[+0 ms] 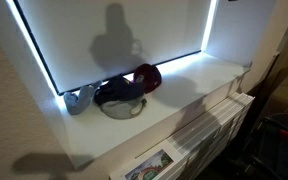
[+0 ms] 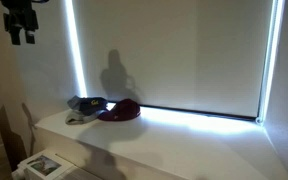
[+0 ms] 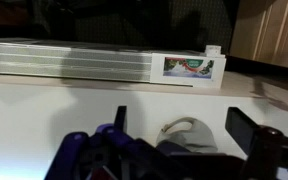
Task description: Move the maroon cap to the right side of the window sill
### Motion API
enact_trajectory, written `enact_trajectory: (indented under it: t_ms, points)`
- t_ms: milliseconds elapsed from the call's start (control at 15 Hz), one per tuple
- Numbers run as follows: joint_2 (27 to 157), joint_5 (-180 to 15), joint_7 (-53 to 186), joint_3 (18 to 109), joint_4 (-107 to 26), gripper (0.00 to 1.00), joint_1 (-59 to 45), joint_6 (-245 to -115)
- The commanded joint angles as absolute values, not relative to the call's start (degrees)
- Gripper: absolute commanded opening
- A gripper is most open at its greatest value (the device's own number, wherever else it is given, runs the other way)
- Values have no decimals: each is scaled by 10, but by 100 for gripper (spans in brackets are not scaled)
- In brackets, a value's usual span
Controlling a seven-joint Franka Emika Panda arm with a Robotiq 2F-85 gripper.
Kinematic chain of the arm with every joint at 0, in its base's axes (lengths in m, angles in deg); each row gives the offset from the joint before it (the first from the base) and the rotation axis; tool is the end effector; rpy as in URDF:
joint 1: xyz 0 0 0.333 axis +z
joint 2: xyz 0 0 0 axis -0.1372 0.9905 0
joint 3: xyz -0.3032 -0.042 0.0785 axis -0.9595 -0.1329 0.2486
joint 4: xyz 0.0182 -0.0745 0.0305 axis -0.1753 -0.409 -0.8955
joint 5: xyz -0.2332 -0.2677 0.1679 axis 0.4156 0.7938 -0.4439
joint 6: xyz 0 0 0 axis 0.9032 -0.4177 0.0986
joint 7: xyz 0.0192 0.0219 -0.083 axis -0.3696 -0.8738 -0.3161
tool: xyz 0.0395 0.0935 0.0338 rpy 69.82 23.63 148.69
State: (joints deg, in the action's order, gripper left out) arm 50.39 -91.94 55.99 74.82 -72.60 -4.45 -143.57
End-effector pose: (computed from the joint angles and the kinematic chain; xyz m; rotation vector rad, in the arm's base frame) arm 0.4092 0.0948 0.5623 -3.0873 0.1625 0.0460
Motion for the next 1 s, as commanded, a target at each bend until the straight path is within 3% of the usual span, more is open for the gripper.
enact_trajectory:
  t_ms: [0,267,667,933]
  points:
    - [504,-920,560,749,-725,100,-46,-1435]
    - [510,-918,553,750,-718,100,-49,-1447]
    - [618,-892,483,718,-713,100,-106,-1731]
    - [743,-963,517,669,-693,100,-108,-1715]
